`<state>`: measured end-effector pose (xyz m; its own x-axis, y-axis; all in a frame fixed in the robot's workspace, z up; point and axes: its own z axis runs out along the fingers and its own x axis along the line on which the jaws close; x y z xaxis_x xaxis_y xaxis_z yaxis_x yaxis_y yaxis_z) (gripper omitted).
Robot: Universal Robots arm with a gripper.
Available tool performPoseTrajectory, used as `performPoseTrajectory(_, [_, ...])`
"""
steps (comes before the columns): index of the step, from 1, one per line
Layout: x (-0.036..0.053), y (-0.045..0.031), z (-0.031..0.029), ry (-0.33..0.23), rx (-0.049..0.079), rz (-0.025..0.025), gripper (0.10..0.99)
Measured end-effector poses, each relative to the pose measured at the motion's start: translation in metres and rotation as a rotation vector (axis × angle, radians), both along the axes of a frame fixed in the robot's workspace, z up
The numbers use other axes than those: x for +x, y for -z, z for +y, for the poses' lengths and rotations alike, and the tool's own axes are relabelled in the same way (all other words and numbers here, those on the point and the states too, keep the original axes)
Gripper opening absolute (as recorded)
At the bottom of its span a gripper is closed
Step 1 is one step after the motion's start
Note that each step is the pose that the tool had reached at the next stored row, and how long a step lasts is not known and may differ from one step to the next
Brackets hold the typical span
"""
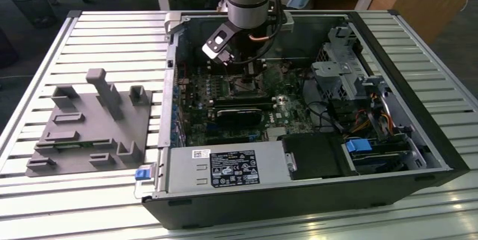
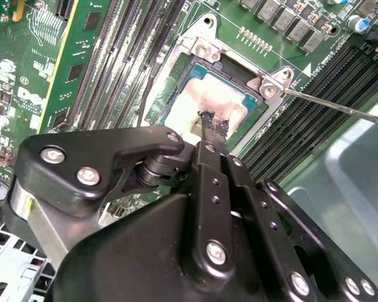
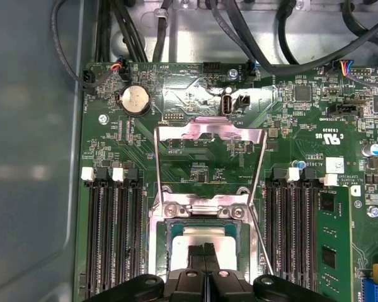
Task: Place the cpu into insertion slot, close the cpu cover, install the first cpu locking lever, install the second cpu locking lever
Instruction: 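Close the cpu cover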
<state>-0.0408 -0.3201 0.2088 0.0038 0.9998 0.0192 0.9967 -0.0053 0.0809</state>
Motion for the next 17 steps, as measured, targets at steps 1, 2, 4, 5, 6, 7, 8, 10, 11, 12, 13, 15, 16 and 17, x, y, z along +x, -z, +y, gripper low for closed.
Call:
performPoseTrajectory(1, [0.0,-0.0002,0.0,0.0,0.0,0.0,0.106])
performPoseTrajectory(2, [0.0,-0.0006,0.0,0.0,0.0,0.0001,0.106])
performPoseTrajectory(4, [0.0,-0.0015,0.0,0.0,0.0,0.0,0.106])
performPoseTrajectory(5, [0.0,-0.0018,0.0,0.0,0.0,-0.0001,0.106])
performPoseTrajectory(6, [0.0,-0.0019,0.0001,0.0,0.0,-0.0002,0.106])
performPoseTrajectory(7, [0.0,-0.002,0.0001,0.0,0.0,-0.0002,0.106])
performPoseTrajectory(8, [0.0,-0.0022,0.0,0.0,0.0,-0.0001,0.106])
performPoseTrajectory(10, [0.0,-0.0026,0.0,0.0,0.0,0.0001,0.106])
performPoseTrajectory(11, [0.0,-0.0028,0.0,0.0,0.0,0.0,0.106])
performPoseTrajectory(12, [0.0,-0.0035,0.0,0.0,0.0,0.0,0.106])
performPoseTrajectory(13, [0.0,-0.0046,0.0,0.0,0.0,0.0,0.106])
performPoseTrajectory(15, [0.0,-0.005,0.0,0.0,0.0,0.0,0.106])
performPoseTrajectory(16, [0.0,-0.0052,0.0,0.0,0.0,0.0,0.106])
performPoseTrajectory(17, [0.0,-0.0055,0.0,0.0,0.0,0.0,0.106])
